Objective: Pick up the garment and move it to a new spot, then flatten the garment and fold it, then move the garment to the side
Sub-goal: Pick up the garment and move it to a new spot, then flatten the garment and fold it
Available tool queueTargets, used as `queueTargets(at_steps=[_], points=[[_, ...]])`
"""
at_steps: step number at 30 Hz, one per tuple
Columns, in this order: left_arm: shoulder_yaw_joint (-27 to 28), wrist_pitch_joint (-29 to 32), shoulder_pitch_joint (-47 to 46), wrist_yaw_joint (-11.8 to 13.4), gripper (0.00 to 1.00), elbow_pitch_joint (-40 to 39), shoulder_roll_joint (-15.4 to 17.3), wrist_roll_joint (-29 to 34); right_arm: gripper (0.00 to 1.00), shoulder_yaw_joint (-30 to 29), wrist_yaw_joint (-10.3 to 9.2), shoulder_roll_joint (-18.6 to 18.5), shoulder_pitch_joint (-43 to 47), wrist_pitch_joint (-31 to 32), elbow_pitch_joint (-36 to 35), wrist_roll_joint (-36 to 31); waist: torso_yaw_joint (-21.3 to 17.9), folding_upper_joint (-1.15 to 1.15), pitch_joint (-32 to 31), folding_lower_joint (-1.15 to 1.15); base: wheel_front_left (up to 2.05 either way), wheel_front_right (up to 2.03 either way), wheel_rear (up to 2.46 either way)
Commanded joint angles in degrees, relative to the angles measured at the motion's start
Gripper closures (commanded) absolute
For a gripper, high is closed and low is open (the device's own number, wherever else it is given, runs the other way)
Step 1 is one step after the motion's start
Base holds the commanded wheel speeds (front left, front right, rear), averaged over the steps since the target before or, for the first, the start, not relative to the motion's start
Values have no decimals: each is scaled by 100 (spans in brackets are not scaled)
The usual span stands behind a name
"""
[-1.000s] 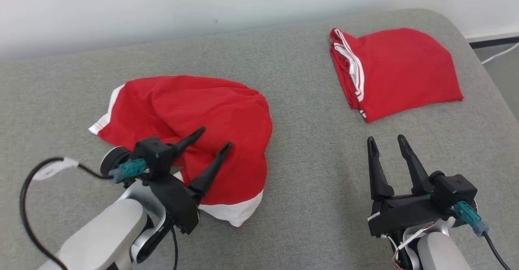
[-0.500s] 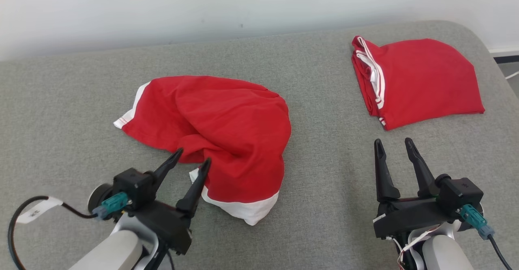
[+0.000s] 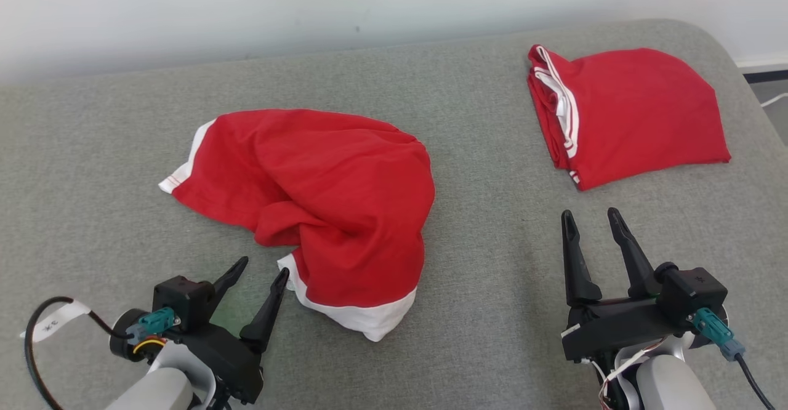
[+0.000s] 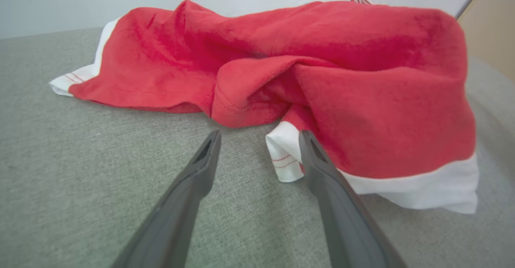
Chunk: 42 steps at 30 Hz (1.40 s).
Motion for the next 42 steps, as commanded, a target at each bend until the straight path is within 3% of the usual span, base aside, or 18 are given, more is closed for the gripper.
queueTargets(at_steps=[1, 12, 13, 14, 24, 42], points=[[-13, -20, -69, -41, 0, 111, 6, -9, 0, 22, -4, -10, -47, -10, 10, 7, -90, 0, 55, 0, 0, 0, 0], [-153, 124, -257, -297, 0, 604, -82, -39, 0, 54, -4, 19, -74, -10, 47, 37, -342, 0, 152, 0, 0, 0, 0], [-159, 127, -261, -321, 56, 637, -107, -65, 0, 51, -4, 22, -70, -10, 48, 36, -354, 0, 149, 0, 0, 0, 0], [-197, 160, -271, -376, 100, 712, -136, -71, 0, 44, -4, 27, -59, -10, 47, 24, -371, 0, 130, 0, 0, 0, 0], [-79, -21, -36, -142, 100, 504, -166, 40, 0, -41, -4, 25, 168, -10, 92, 1, -69, 0, -234, 0, 0, 0, 0], [596, -95, 1443, 1153, 100, -1598, 362, 120, 0, -128, -4, 50, 373, -10, 135, -14, 820, 0, -449, 0, 0, 0, 0]])
